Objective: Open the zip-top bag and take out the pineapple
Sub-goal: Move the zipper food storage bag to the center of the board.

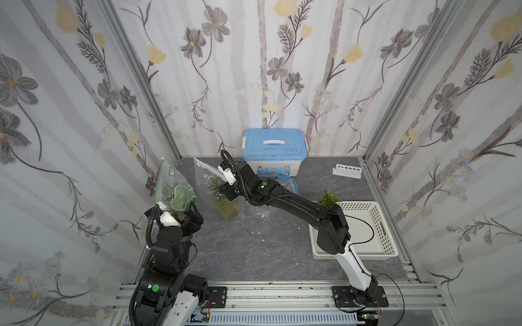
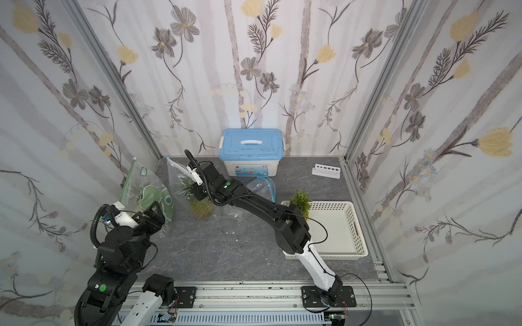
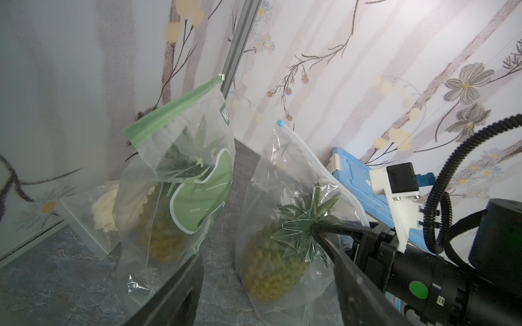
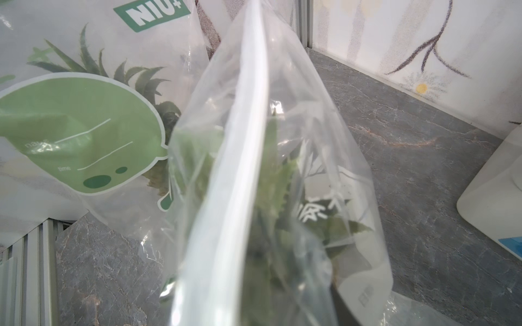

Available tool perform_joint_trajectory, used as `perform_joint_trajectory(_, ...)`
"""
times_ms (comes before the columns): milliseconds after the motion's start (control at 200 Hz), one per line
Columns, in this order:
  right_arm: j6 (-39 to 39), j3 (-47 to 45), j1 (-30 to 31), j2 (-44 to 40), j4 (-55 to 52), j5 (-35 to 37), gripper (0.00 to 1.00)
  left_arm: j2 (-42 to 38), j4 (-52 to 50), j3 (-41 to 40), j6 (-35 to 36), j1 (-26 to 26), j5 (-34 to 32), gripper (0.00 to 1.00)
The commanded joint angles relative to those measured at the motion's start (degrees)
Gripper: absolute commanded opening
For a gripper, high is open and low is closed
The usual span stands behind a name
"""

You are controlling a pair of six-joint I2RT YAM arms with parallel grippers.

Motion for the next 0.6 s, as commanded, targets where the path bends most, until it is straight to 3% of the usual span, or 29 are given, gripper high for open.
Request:
perform_joint_trajectory(0,1.1,-2.6,-0.2,-1.0,1.7,-1.2,0.06,-0.2,0.2,0.0,0.5,0.0,-0.3,0.76)
perform_joint_trajectory(55,1.4,-4.3,-0.2,-2.4,2.2,-1.3,0.0,-0.4,0.2,-0.3,0.5,0.0,-0.4,0.76)
perform_joint_trajectory(240,3.1,-16.5,0.7,-12.6,5.8,-0.2,0.0,-1.1,0.9,-0.7,1.0,0.0,-1.3,0.76)
perform_joint_trajectory(595,13.8,-55.4,6.6,-44.5,10.4,7.3,0.0,-0.2,6.8,-4.0,-1.9,0.0,3.2,0.76)
